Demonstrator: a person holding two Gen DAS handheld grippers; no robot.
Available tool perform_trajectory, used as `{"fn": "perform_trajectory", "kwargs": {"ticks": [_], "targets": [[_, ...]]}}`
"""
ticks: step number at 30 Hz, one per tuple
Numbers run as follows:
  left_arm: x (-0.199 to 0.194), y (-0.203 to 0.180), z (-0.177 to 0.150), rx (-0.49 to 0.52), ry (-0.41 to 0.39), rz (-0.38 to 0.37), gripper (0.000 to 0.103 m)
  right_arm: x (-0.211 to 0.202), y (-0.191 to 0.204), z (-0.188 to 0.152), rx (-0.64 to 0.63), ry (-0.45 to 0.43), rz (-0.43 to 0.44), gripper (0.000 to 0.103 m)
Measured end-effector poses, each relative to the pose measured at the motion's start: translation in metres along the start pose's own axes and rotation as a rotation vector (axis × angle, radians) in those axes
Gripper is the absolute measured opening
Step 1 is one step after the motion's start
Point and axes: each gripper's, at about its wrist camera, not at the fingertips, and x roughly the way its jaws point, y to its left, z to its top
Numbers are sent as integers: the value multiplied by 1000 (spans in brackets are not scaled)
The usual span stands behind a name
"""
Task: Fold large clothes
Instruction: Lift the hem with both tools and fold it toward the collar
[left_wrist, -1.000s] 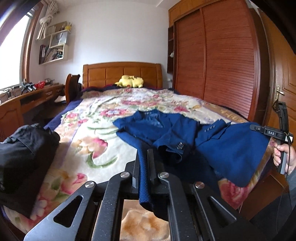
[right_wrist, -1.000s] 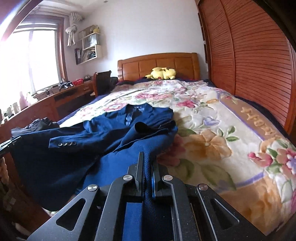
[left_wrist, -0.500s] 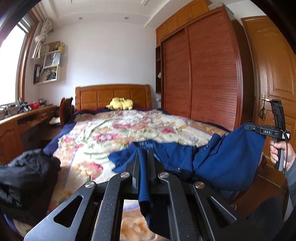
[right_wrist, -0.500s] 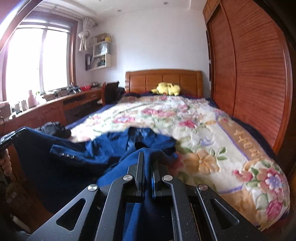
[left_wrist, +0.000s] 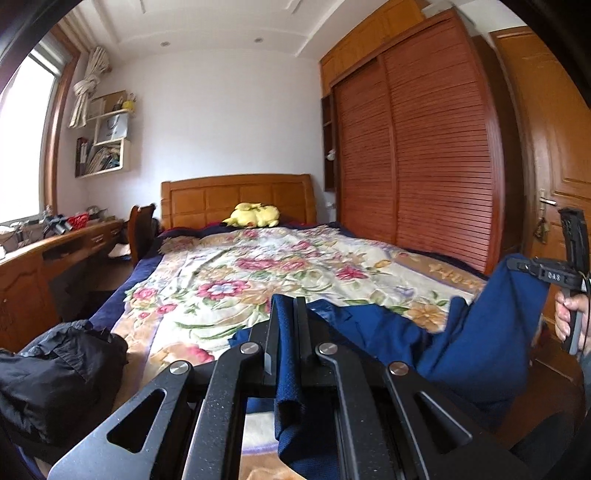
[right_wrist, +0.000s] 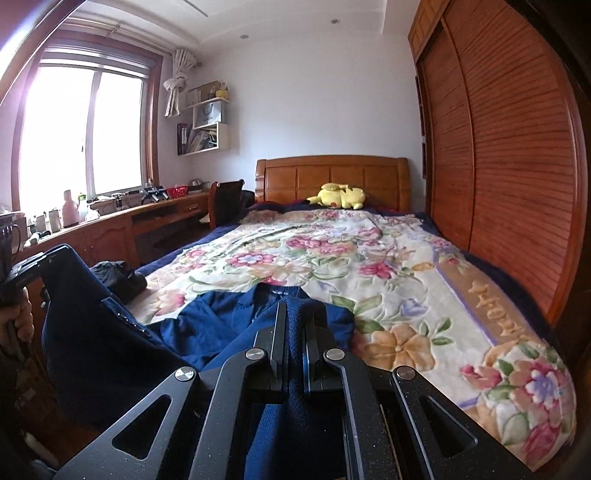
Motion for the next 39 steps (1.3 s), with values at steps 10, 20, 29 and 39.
{"fn": "perform_trajectory", "kwargs": {"ticks": [10,20,29,39], "targets": [[35,1,17,-23,82,156,4,76,-24,34,-11,-38,58,4],[108,8,26,22,149,202,4,122,-33,12,-1,-31,6,4],[175,52,18,-41,164,185,4,196,-33,43,23,41,-61,4],[258,88,30,-51,177,235,4,315,-26,91,2,99,-145,4]]}}
